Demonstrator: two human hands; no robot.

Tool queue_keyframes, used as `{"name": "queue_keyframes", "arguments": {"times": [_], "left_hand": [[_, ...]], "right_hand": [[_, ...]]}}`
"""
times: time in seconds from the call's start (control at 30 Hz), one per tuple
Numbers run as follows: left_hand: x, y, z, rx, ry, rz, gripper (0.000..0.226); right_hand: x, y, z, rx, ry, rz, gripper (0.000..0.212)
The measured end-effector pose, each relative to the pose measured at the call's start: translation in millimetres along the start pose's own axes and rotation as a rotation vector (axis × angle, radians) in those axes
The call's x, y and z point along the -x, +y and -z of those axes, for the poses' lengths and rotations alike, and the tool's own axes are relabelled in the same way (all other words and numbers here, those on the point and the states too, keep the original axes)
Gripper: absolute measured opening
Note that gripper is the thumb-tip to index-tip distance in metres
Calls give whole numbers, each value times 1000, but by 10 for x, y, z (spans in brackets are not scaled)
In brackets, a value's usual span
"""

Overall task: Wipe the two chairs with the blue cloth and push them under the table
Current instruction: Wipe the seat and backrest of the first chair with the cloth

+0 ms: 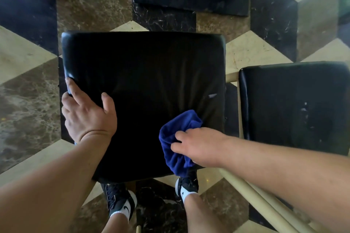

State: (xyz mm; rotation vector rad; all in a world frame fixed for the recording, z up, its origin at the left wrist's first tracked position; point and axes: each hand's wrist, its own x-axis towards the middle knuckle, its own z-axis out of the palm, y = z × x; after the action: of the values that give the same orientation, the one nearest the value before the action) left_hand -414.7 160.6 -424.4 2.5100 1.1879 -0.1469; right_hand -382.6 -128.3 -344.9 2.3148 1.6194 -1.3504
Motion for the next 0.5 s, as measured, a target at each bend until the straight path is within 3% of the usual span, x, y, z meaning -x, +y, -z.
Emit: {"name": "queue_keyframes", "arguments": {"times": [0.13,0.23,0.4,0.5], "left_hand": [[4,0,3,9,6,0,87],[-2,-5,8,11,6,-6,87],[7,-1,10,13,2,-12,87],[1,-2,15,12,-1,-12,86]], "right_hand": [[14,147,124,120,-118,167,28],[2,267,244,182,-135,162,29],[0,771,644,59,54,-155,34],[-22,1159,893,-69,276,-394,28]]}}
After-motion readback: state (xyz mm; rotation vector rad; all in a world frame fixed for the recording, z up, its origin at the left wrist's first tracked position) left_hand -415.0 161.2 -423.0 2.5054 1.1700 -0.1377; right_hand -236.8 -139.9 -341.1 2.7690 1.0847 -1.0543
